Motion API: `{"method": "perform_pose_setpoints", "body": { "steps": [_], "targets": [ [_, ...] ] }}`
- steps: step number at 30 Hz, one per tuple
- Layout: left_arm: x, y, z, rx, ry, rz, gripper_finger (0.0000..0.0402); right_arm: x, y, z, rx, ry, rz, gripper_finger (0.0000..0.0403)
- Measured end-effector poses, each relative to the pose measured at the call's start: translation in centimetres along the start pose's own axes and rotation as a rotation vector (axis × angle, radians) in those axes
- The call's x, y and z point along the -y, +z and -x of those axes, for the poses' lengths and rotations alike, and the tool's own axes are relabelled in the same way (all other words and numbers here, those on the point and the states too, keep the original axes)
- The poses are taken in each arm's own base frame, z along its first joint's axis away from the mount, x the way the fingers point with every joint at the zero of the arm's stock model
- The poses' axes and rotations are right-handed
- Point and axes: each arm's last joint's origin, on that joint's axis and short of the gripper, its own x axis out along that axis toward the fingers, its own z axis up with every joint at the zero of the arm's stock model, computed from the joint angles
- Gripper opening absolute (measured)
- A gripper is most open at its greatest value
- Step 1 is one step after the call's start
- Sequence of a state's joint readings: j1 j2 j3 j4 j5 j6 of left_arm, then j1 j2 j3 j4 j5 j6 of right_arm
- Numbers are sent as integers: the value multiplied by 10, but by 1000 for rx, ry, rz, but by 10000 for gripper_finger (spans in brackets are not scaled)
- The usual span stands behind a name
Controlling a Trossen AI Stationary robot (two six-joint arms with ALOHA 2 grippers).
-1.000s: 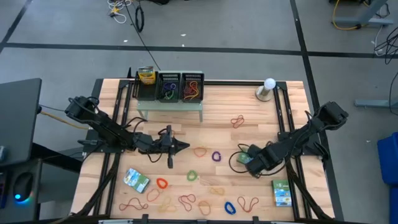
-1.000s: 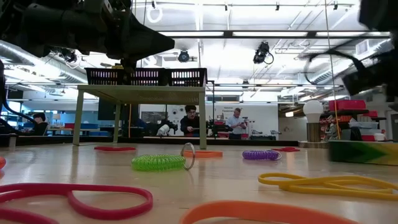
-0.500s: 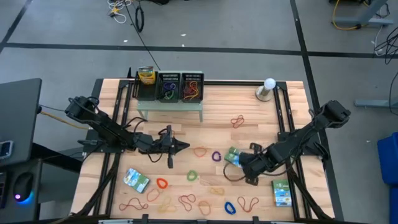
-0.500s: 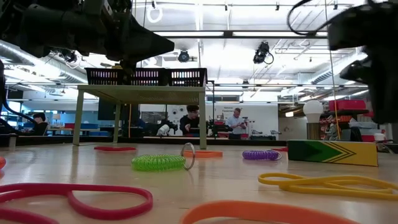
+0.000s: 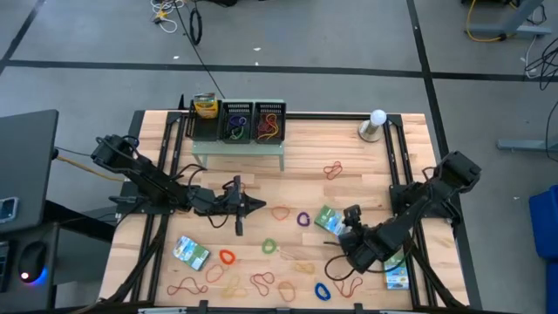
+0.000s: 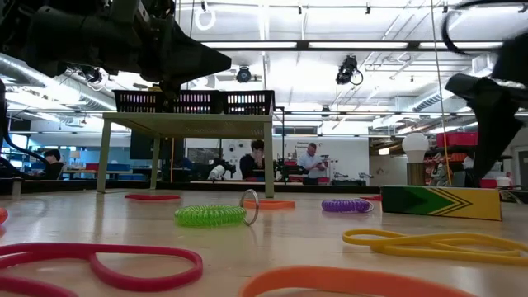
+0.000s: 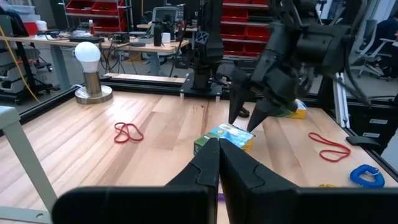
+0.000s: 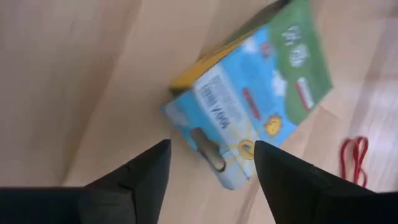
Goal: Pick & Place Office Desk Supplies
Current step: Put the crayon box into the left black bin on the shelf
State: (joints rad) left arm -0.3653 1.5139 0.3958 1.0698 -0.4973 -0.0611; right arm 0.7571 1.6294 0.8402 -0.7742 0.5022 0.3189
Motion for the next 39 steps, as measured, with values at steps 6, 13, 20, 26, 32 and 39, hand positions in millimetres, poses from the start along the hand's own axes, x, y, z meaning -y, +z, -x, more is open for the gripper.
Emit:
{"method": "perform_pose_setpoints", "body": {
  "steps": [6,13,20,26,32,39],
  "targets": [
    [0,0,0,-1,0,-2,11,-9,-1,-17,-41,-127,170,239],
    [0,0,0,-1,0,-2,11,-12,2,-22,-6,-195,153,168],
    [0,0,0,-1,0,-2,11,-14,11,-15,42,-183,80,47],
    [0,0,0,-3,1,-3,11,-12,26,-3,80,-166,42,7],
    [0,0,0,-3,0,-3,11,-6,44,11,117,-154,-1,20],
    [0,0,0,-3,1,-3,11,10,69,31,128,-67,-65,7]
  ]
}}
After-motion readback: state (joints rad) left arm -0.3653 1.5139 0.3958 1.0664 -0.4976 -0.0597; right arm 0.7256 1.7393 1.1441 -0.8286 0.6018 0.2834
